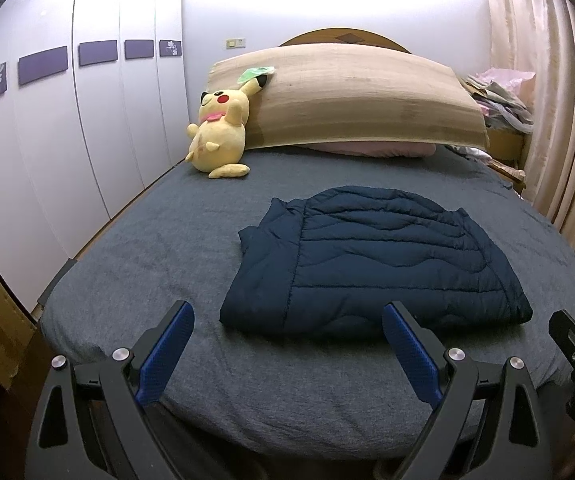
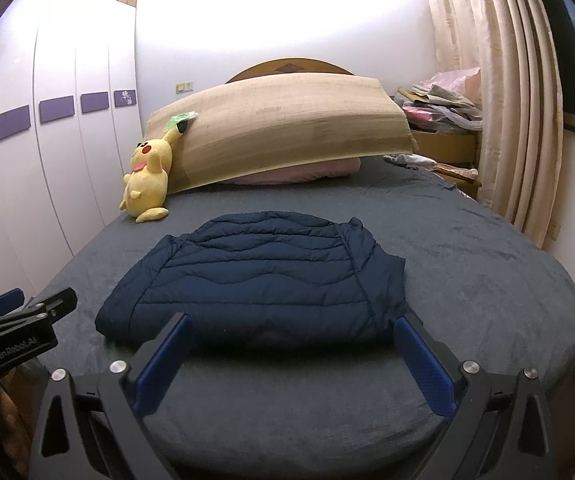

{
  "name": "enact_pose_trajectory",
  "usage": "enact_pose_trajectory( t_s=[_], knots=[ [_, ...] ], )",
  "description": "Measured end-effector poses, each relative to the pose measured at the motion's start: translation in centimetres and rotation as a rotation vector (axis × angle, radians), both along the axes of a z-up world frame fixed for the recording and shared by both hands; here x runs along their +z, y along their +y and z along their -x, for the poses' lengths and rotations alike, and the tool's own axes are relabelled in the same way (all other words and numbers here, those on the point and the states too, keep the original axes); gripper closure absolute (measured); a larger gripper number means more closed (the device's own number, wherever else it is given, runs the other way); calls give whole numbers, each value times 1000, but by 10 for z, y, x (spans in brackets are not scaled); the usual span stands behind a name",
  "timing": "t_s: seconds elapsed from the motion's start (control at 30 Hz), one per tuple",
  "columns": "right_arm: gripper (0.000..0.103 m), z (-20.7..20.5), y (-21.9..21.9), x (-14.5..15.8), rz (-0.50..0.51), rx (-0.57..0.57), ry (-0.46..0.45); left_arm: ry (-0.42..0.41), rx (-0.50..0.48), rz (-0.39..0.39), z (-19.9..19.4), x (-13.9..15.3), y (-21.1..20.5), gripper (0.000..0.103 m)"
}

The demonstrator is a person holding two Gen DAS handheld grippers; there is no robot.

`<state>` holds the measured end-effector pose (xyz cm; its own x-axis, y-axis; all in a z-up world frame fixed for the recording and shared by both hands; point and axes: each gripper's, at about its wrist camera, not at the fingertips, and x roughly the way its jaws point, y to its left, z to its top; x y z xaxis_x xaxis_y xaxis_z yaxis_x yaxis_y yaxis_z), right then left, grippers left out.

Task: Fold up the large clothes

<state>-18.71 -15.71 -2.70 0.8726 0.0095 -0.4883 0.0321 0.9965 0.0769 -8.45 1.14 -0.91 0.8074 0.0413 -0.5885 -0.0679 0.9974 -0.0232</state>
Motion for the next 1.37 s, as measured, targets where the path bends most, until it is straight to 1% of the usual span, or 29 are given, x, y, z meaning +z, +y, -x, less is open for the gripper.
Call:
enact_pose_trajectory(
  t_s=[0.57, 0.73, 0.87, 1.13, 1.37],
  knots=[
    [1, 1, -1, 1, -1, -13, 1, -10, 4, 4, 3, 2, -1, 8],
    [1, 1, -1, 0, 0, -14, 0, -16, -5, -1, 4, 5, -3, 8],
    [1, 1, -1, -1, 0, -18, 2, -18, -21, 9, 5, 6, -5, 8],
    [1, 1, -1, -2, 1, -18, 6, 3, -53, 33, 1, 3, -8, 8],
    [1, 1, -1, -2, 3, -21, 4, -21, -68, 25, 5, 6, -12, 8]
  ],
)
